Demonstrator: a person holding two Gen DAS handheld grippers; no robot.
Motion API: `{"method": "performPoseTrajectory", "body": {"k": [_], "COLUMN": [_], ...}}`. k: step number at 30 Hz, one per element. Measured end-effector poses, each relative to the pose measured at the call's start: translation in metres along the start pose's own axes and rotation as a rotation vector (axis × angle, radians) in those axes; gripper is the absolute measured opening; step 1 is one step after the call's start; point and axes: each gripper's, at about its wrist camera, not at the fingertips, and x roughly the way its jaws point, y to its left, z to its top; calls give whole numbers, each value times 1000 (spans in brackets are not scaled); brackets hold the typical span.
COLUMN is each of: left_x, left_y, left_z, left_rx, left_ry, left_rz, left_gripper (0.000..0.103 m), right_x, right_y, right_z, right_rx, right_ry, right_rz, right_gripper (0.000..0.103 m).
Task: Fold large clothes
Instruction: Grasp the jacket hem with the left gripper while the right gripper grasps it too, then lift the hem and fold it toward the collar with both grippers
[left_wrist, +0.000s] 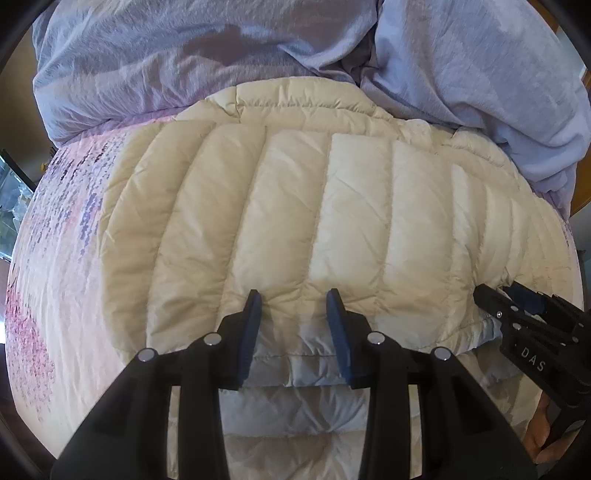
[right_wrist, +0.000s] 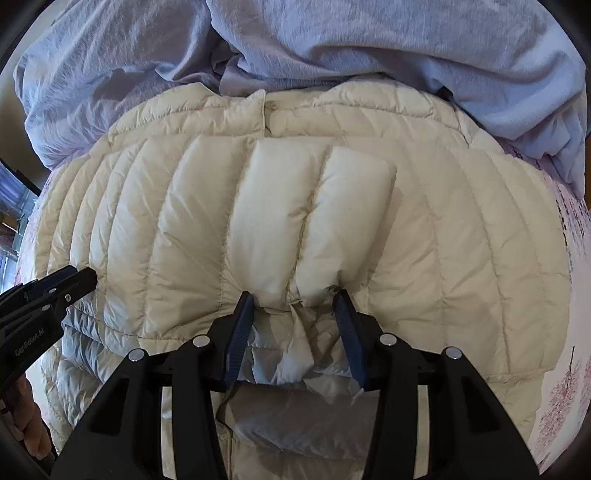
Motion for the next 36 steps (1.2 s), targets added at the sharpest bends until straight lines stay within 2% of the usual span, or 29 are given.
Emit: {"method": "performPoseTrajectory", "body": {"k": [20,36], "left_x": [27,29], "left_y": [-1,-3], "left_z": [2,2], "left_rx": [-6,-1], "left_ry": [27,23], "left_rz": [-7,-3], "left_gripper": [42,42], "right_x": [10,12], "right_y": [-2,2], "right_z": [-7,-7], "right_rx": [7,-6], "right_ry": [-17,-15], "right_rz": [-11,-21], "right_gripper": [48,50]}}
